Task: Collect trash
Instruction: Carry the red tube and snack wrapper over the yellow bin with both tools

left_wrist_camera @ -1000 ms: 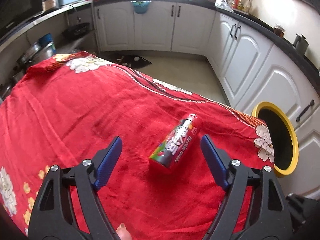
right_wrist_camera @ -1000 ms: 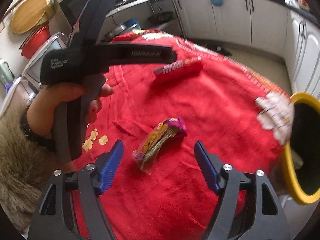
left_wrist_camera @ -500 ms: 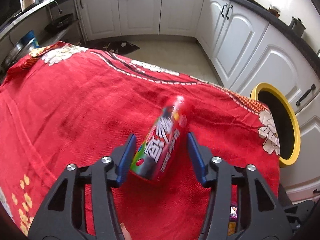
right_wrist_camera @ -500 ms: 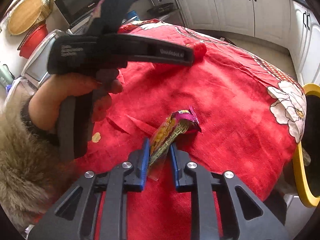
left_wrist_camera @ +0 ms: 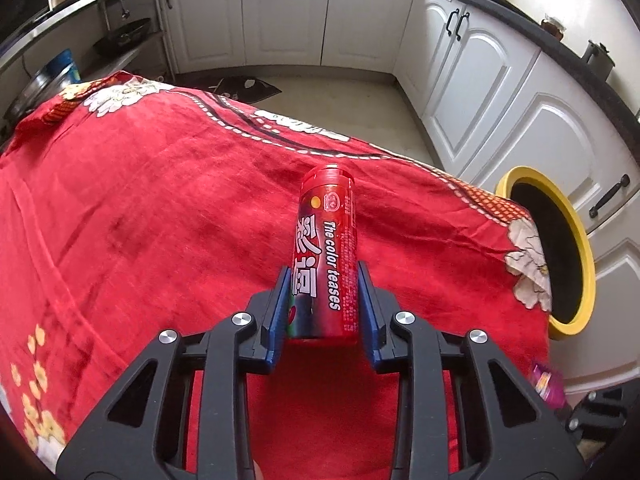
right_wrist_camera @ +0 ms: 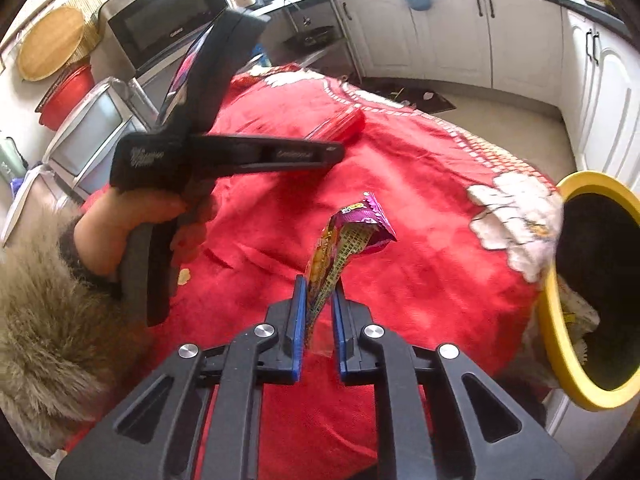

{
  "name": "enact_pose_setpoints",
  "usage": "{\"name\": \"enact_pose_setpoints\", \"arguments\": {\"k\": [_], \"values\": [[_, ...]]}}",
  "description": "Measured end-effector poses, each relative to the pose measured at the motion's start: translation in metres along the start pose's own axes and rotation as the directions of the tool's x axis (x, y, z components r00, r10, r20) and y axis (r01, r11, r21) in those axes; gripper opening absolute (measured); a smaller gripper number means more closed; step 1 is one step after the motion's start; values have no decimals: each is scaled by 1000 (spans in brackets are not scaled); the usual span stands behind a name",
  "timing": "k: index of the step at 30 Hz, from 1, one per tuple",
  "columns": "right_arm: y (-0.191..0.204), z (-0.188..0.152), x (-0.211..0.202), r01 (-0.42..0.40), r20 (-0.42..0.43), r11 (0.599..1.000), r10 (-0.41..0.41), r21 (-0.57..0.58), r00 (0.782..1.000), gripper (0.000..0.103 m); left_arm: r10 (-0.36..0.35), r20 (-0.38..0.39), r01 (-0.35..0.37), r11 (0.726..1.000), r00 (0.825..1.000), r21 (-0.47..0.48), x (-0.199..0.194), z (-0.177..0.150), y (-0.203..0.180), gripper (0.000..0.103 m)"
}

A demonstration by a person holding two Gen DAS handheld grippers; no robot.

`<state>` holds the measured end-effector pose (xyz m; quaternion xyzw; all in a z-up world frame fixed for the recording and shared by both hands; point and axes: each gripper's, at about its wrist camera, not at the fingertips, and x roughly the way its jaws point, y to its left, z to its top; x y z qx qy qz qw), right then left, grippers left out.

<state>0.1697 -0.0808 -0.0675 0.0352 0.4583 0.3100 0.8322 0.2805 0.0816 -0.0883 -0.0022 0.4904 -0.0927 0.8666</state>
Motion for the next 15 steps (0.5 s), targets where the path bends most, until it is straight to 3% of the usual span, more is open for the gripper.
{"name": "enact_pose_setpoints", "arguments": {"k": [15], "values": [[-41, 1, -55, 71, 113, 996, -76, 51, 991, 12, -78, 74, 79, 997, 994, -8, -35, -15, -43, 24]]}}
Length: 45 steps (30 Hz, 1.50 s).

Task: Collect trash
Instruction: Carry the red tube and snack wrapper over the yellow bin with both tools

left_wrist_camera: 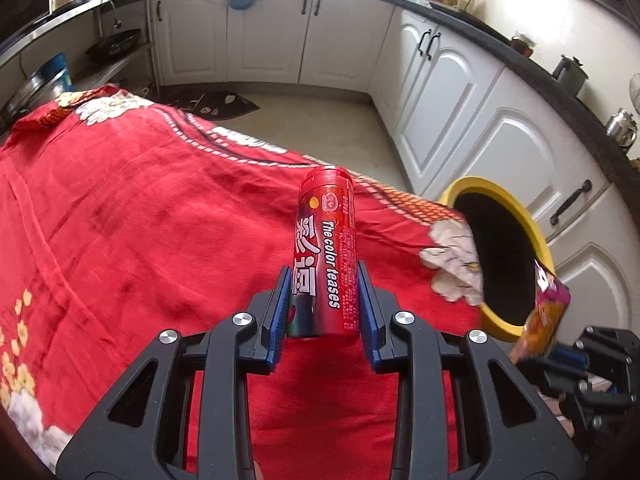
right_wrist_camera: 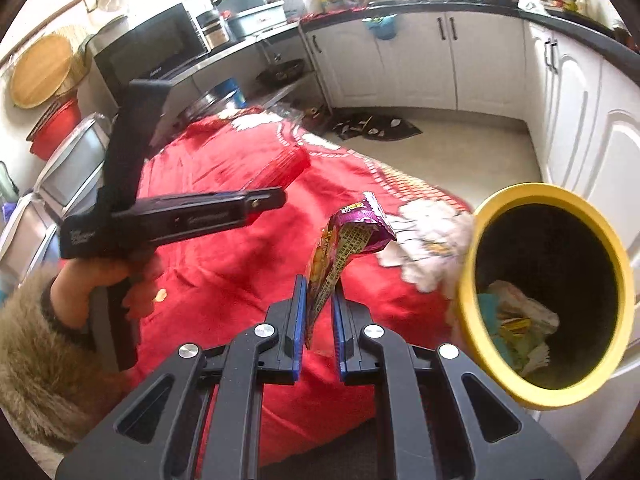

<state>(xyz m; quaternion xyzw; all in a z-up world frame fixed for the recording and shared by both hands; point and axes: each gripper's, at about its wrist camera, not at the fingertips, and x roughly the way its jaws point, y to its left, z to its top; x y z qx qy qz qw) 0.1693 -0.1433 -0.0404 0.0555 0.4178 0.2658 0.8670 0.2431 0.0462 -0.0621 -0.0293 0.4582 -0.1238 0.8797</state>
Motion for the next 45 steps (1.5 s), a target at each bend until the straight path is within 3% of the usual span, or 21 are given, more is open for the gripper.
{"name": "enact_pose_setpoints", "arguments": {"k": [17, 35, 45], "values": [[-59, -10, -58, 103, 99, 991, -111, 84, 989, 12, -105, 67, 99, 992, 992, 80, -23, 12, -84, 24], [-113, -6, -107, 237, 193, 959, -265, 158, 945, 12, -215, 96, 202, 971, 972, 127, -28, 28, -143, 24], [-141, -8, -111, 287, 188, 938, -324, 195, 927, 12, -249, 76, 237, 961, 965, 141, -11, 32, -169, 24]]}}
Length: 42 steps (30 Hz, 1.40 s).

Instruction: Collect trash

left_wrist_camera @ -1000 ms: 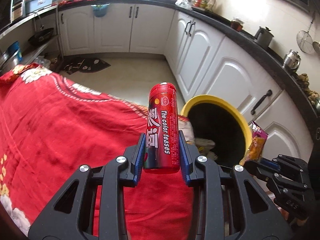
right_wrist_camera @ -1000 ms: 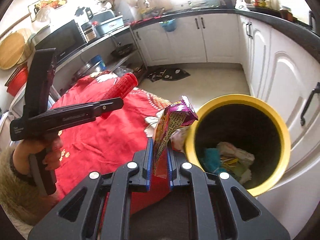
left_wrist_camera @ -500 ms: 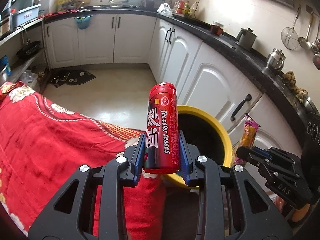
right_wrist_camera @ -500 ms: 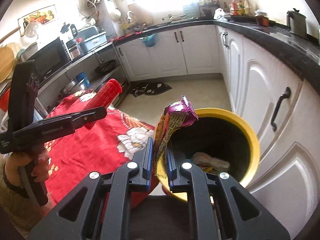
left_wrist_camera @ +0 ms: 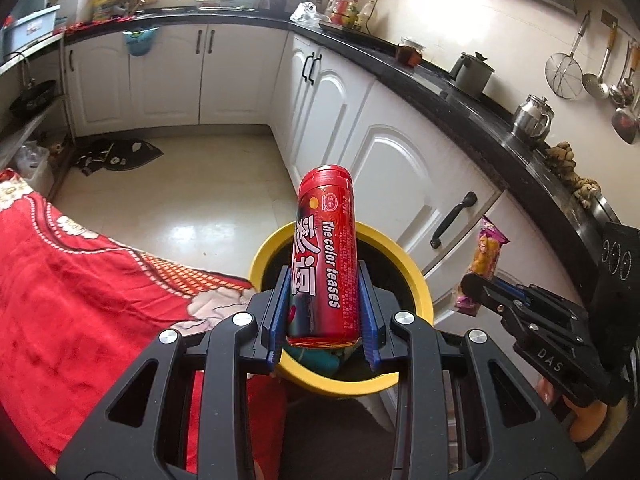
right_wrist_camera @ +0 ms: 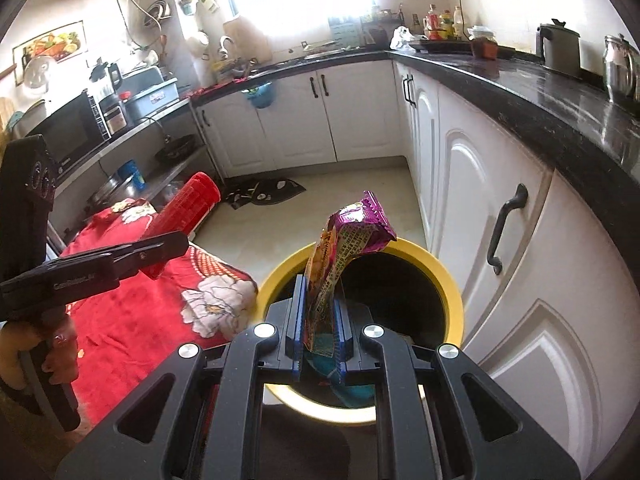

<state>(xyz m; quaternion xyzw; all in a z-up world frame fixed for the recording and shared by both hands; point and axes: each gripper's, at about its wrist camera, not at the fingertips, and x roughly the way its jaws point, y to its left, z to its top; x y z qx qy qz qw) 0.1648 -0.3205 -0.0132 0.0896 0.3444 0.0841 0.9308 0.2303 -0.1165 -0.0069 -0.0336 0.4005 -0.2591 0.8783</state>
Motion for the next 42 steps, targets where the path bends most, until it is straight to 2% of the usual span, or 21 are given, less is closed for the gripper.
{"name": "enact_pose_setpoints", "arguments": {"k": [22, 34, 39, 42], "values": [[-18, -8, 64, 11, -135, 1000, -11, 0, 991, 12, -5, -86, 4, 1000, 996, -10, 59, -1, -5, 24], [-24, -12, 81, 27, -167, 1000, -24, 11, 986, 13, 2, -128, -4, 1000, 992, -13, 80, -4, -6, 24], [-29, -12, 80, 51, -161, 998, -45, 33, 986, 30, 7, -137, -11, 1000, 991, -29, 86, -3, -4, 26], [-32, -13, 79, 60, -159, 997, -52, 42, 986, 34, 20, -142, -25, 999, 990, -32, 88, -3, -2, 36]]}}
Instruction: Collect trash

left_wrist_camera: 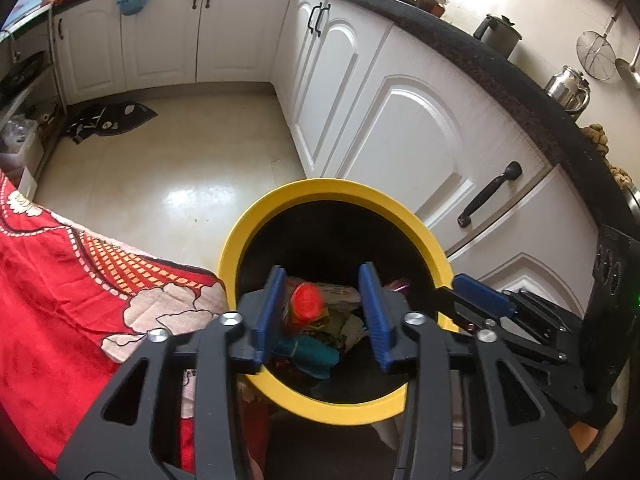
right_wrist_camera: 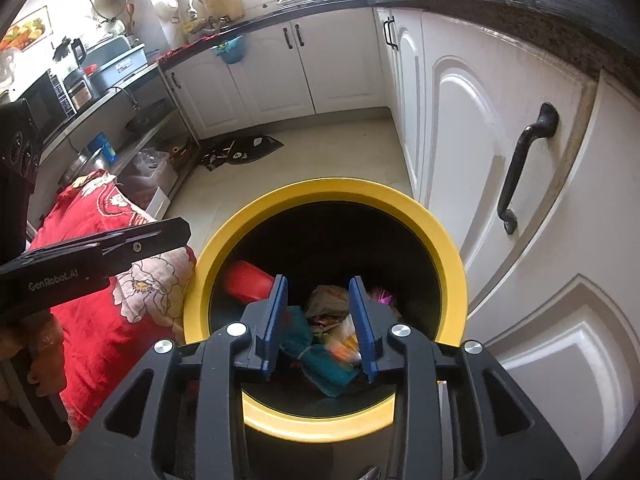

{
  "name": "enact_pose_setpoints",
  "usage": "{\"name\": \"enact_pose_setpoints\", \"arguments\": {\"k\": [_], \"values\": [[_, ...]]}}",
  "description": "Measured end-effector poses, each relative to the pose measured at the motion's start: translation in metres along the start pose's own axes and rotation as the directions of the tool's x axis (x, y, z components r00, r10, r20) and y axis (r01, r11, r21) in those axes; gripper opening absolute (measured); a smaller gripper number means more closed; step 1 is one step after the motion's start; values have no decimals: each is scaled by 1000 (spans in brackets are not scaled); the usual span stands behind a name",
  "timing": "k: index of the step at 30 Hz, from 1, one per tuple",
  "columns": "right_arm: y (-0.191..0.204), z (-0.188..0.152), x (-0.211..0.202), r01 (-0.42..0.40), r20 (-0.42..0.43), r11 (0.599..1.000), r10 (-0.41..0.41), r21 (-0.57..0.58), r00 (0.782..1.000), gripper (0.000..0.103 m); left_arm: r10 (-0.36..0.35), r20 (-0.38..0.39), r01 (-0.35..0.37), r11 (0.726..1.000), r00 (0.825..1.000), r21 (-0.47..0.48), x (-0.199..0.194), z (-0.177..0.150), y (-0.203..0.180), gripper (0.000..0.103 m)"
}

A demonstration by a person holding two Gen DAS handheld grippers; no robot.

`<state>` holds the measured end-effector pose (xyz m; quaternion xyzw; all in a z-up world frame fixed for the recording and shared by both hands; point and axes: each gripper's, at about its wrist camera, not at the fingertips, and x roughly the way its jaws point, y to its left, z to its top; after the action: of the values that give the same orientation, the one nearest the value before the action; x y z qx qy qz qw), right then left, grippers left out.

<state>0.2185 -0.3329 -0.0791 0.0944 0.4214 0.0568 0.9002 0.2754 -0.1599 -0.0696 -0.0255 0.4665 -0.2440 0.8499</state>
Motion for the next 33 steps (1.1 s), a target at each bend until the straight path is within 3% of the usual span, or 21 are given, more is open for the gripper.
{"name": "enact_pose_setpoints", "arguments": {"k": [17, 23, 33], "values": [[4, 0, -24, 28, 57, 1000, -28, 5, 998, 66, 74, 53, -73, 997, 996, -18, -31, -1, 12, 91], [11, 0, -41, 46, 103, 999, -46, 2, 994, 85, 100, 101, -98, 995, 990, -23, -55, -5, 17, 92], [32, -6, -65, 61, 153, 998, -57, -21, 987, 93, 132, 152, -127, 991, 980, -38, -93, -15, 22, 92]]}}
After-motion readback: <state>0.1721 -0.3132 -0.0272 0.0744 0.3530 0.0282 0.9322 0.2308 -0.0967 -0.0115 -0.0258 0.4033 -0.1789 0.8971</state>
